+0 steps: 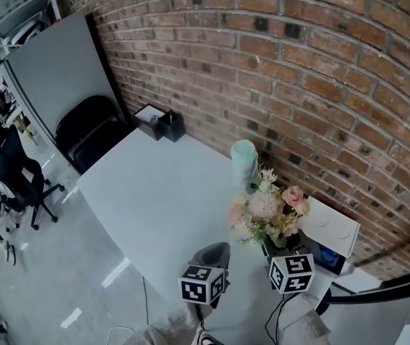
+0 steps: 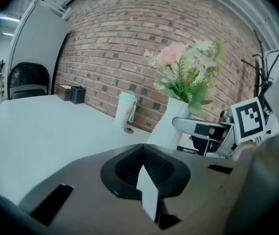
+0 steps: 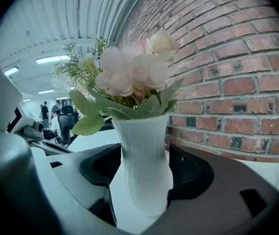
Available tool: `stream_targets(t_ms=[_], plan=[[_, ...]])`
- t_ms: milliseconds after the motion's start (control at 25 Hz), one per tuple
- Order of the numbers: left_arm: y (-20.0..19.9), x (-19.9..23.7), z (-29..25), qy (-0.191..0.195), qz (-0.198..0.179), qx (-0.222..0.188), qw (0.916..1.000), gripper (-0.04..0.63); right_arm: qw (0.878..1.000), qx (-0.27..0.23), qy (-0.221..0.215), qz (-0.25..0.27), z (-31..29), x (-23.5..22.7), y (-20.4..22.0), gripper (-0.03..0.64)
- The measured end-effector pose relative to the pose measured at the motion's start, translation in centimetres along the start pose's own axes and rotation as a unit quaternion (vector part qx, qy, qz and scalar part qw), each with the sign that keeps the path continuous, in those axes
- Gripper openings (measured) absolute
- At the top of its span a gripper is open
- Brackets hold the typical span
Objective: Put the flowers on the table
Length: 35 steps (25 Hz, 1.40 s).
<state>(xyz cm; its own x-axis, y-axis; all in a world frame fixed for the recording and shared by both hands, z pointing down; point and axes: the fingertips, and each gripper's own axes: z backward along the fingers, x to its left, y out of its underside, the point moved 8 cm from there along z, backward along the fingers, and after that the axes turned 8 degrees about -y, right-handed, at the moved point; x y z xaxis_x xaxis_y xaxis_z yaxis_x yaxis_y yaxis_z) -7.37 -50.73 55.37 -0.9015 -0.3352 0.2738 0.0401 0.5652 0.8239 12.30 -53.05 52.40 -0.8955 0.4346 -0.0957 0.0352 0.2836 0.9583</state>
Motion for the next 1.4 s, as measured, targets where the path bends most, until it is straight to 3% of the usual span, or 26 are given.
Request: stream_targets(t_ms=[480,680,960,1240,1400], plan=[[0.2,-1.5,4.4,0.002,-0.015,-0.018,0.9997,0.008,0.998,-0.042,0.025,-0.028,5.7,1.2,-1.0,0.276],[0.6,-2.1,7.6,0.003,-0.020,-0.028,0.9994,0.008,0.997,-0.064,0.016,-0.034,9.7,3.4,-2.2,0.275],[1.6,-2.8,13.2,0.001,-0.005,-0.054,0.9985,0.008,0.994,-0.078,0.001,-0.083,15.2,7.5,-1.6,0.266],[3.5,-3.5,18.4,0.008,0.019,-0.078,0.9968,0.008,0.990,-0.088,0.024,-0.105,20.5,10.9,-0.8,0.073],[5.2,-3.5,20.7,0.010,0.037,-0.081,0.9959,0.008,0.987,-0.100,0.022,-0.126,23.6,11.8,-0.5,0.033]])
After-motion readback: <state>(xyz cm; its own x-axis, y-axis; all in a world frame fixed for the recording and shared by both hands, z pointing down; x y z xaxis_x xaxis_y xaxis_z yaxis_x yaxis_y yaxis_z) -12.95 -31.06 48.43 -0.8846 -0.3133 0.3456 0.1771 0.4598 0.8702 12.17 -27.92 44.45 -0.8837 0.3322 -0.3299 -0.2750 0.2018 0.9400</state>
